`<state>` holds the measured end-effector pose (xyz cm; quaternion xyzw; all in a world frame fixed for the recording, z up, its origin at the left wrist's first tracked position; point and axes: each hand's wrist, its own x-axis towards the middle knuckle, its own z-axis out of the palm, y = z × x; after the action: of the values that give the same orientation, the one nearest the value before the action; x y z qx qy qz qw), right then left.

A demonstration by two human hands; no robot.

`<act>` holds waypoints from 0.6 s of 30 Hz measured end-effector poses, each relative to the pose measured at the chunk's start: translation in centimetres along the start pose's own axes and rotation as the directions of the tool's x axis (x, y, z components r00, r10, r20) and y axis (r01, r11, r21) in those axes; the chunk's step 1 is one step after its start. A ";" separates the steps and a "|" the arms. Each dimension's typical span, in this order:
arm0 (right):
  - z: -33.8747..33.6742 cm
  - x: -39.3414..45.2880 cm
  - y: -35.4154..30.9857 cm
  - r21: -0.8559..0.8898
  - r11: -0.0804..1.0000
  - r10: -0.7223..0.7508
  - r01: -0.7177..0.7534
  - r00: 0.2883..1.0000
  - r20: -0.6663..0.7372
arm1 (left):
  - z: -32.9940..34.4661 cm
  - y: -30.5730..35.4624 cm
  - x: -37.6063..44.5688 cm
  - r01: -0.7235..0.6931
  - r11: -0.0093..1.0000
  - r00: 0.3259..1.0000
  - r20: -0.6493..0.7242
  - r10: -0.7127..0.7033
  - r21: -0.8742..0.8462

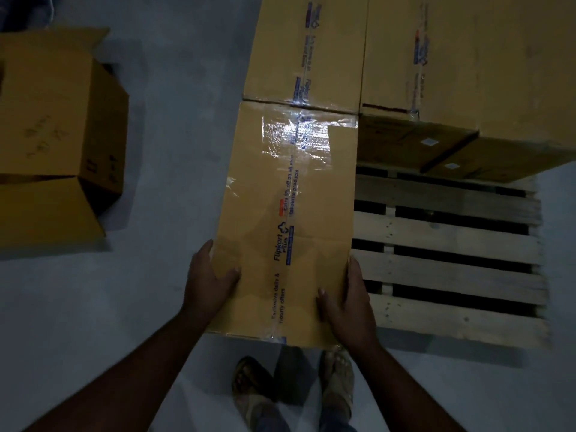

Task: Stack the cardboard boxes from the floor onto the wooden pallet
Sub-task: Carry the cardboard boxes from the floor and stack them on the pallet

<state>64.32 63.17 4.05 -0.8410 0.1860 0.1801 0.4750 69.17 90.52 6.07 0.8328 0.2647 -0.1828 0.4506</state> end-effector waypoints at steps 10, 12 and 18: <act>-3.9 -16.0 -15.7 0.324 0.946 -0.037 0.006 0.995 0.091 | -8.4 5.7 -20.4 0.036 0.934 0.999 0.026 -0.029 -0.356; -4.7 -19.4 -18.8 0.351 0.936 -0.054 -0.018 0.979 0.194 | -11.4 5.8 -25.5 0.047 0.919 0.998 -0.030 -0.064 -0.391; -4.8 -28.6 -23.1 0.318 0.948 -0.180 0.021 0.858 0.481 | -16.1 3.8 -40.2 0.048 0.821 0.965 -0.187 -0.186 -0.568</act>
<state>51.33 74.18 37.03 -0.6910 0.0359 0.3374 0.6383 40.63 91.35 38.92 0.6620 0.4085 -0.0255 0.6278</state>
